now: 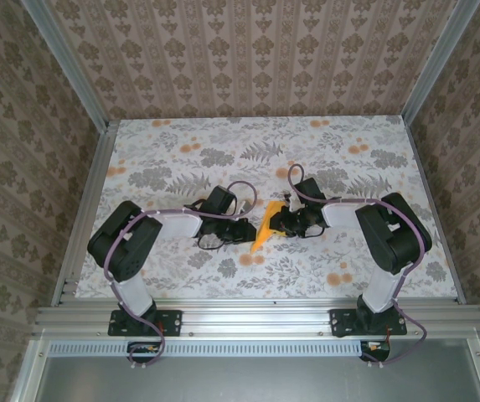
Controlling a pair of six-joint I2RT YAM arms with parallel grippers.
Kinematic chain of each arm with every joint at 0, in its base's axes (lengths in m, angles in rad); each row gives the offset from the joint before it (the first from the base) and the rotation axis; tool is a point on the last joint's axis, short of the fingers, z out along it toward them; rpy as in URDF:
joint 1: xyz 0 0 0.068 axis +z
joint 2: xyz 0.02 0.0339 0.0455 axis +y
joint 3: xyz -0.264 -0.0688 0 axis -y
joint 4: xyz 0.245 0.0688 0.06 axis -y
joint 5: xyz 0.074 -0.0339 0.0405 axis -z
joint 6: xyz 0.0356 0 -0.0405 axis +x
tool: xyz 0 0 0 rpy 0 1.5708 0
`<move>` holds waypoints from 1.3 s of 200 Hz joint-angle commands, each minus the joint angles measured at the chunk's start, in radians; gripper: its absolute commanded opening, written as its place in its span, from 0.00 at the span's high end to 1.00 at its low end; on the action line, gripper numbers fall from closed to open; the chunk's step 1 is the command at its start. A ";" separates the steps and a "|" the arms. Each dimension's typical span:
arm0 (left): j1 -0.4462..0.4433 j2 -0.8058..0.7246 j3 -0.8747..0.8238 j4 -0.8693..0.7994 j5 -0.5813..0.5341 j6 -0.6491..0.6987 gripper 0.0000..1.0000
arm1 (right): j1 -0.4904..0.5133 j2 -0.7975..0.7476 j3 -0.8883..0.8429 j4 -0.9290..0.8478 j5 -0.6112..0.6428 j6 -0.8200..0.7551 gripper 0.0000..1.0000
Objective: Fold a paper plane with a square sheet of paper (pick it up from the middle)
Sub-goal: Fold the wing for the fifth time at the center of the table.
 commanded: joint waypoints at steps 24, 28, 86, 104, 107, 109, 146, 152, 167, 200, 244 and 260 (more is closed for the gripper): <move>-0.008 0.048 0.004 0.013 0.022 0.020 0.81 | -0.003 0.102 -0.008 -0.034 0.151 -0.010 0.74; -0.009 0.052 0.005 0.014 0.022 0.020 0.81 | -0.004 0.104 -0.008 -0.035 0.151 -0.010 0.74; -0.020 0.061 0.020 0.013 0.014 0.008 0.77 | -0.004 0.112 -0.006 -0.041 0.152 -0.010 0.66; -0.024 0.054 0.019 0.015 0.009 -0.014 0.77 | -0.004 0.117 -0.006 -0.044 0.155 -0.010 0.66; -0.026 0.050 0.019 0.016 0.007 -0.018 0.77 | -0.004 0.119 -0.006 -0.044 0.154 -0.009 0.66; -0.027 0.049 0.019 0.016 0.004 -0.023 0.77 | -0.004 0.118 -0.005 -0.044 0.154 -0.009 0.66; -0.053 0.024 0.028 -0.024 -0.065 -0.052 0.79 | -0.004 0.132 -0.004 -0.051 0.162 -0.004 0.65; -0.053 0.023 0.028 -0.025 -0.072 -0.057 0.79 | -0.004 0.135 -0.005 -0.053 0.163 -0.002 0.65; -0.053 0.020 0.031 -0.028 -0.089 -0.068 0.79 | -0.004 0.138 -0.002 -0.060 0.169 -0.002 0.65; -0.054 0.020 0.049 -0.066 -0.123 -0.078 0.78 | -0.004 0.142 0.003 -0.081 0.181 -0.008 0.63; -0.062 0.010 0.072 -0.148 -0.208 -0.090 0.76 | -0.004 0.134 -0.007 -0.057 0.164 -0.021 0.60; -0.067 0.006 0.076 -0.173 -0.240 -0.102 0.76 | -0.004 0.121 -0.014 -0.031 0.150 -0.025 0.57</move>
